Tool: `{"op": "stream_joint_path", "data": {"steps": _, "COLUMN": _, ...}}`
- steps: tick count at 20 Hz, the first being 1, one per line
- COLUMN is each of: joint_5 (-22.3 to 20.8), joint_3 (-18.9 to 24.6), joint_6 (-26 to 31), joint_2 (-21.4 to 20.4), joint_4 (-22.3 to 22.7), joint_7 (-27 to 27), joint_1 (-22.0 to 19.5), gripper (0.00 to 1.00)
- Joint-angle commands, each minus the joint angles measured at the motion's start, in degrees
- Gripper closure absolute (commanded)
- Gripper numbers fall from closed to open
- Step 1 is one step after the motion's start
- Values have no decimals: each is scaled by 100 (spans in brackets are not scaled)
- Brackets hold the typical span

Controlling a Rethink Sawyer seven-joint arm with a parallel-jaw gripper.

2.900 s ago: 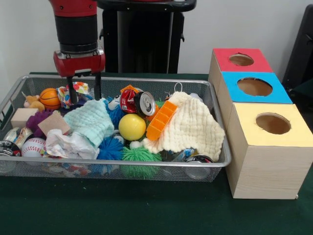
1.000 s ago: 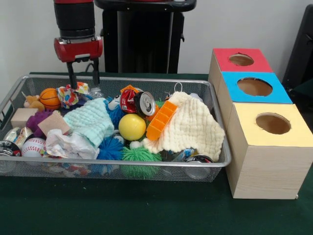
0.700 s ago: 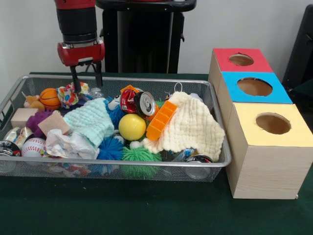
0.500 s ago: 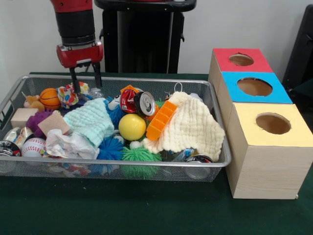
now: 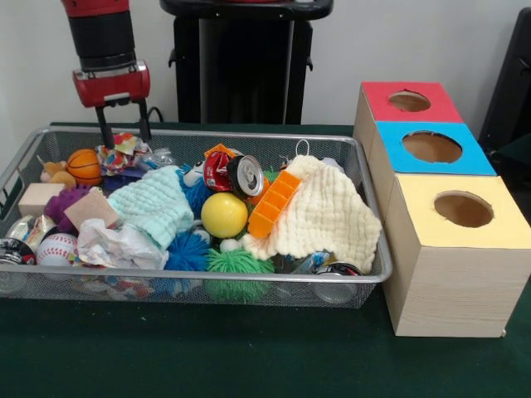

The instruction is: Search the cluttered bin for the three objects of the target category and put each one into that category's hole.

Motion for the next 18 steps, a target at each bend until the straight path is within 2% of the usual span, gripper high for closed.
{"op": "stream_joint_path", "data": {"steps": 1, "joint_5": -27, "joint_3": 449, "joint_6": 150, "joint_2": -232, "joint_4": 427, "joint_7": -1377, "joint_1": -216, "gripper": 0}}
{"op": "stream_joint_path", "data": {"steps": 5, "joint_5": -683, "joint_3": 108, "joint_6": -276, "joint_2": -129, "joint_4": 370, "joint_7": -756, "joint_1": 133, "gripper": 0}}
{"op": "stream_joint_path", "data": {"steps": 11, "joint_5": -991, "joint_3": -182, "joint_6": -522, "joint_2": -341, "joint_4": 414, "joint_7": -94, "joint_1": 537, "gripper": 0}}
{"op": "stream_joint_path", "data": {"steps": 14, "joint_5": -1029, "joint_3": -285, "joint_6": -599, "joint_2": -375, "joint_4": 420, "joint_7": 14, "joint_1": 647, "gripper": 0}}
{"op": "stream_joint_path", "data": {"steps": 18, "joint_5": -1020, "joint_3": -335, "joint_6": -619, "joint_2": -252, "joint_4": 321, "joint_7": -112, "joint_1": 639, "gripper": 0}}
